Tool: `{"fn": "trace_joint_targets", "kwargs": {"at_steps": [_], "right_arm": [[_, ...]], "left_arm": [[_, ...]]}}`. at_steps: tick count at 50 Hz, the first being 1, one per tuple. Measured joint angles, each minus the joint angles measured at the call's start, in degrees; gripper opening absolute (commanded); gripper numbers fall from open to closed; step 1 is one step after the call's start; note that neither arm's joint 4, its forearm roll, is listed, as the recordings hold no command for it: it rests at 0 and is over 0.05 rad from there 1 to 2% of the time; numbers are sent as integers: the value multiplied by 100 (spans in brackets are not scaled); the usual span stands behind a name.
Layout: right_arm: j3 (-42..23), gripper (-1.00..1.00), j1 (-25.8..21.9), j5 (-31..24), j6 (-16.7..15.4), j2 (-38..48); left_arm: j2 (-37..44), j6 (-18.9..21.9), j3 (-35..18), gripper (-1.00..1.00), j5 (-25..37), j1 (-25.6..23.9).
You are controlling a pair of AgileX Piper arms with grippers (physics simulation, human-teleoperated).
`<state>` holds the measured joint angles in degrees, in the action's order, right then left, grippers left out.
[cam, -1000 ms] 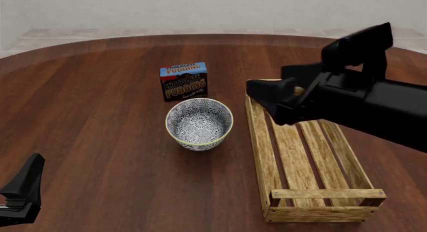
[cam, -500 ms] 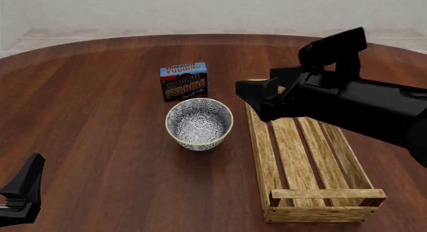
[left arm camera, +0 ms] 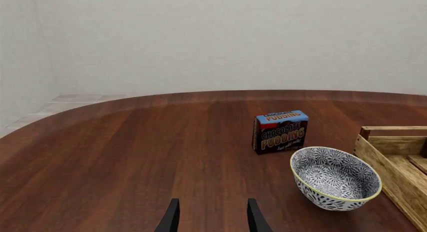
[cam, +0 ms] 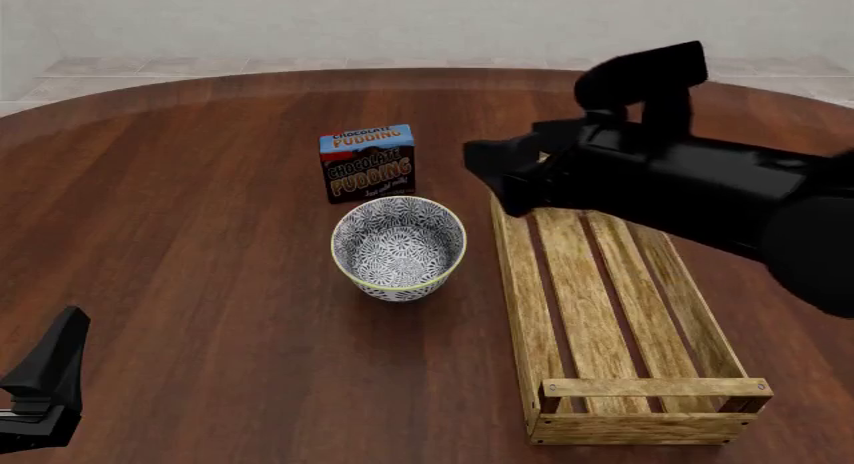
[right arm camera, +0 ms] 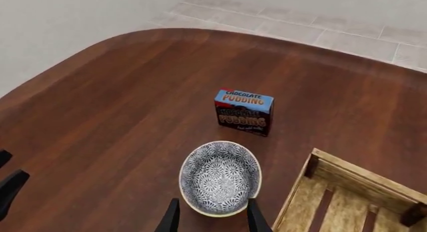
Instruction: Pick up the bowl on the left and put it in the tray.
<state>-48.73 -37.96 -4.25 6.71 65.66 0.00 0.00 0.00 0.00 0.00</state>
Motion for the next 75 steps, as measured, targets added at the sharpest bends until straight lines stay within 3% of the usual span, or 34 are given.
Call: {"fn": "trace_joint_targets", "kwargs": {"at_steps": [40,75], "right_arm": [[-678,100,107,-115,311,583],[-1115,100,522,-25,222,1116]], "left_arm": [[0,0,0,100,0,0],[0,0,0,100,0,0]]}}
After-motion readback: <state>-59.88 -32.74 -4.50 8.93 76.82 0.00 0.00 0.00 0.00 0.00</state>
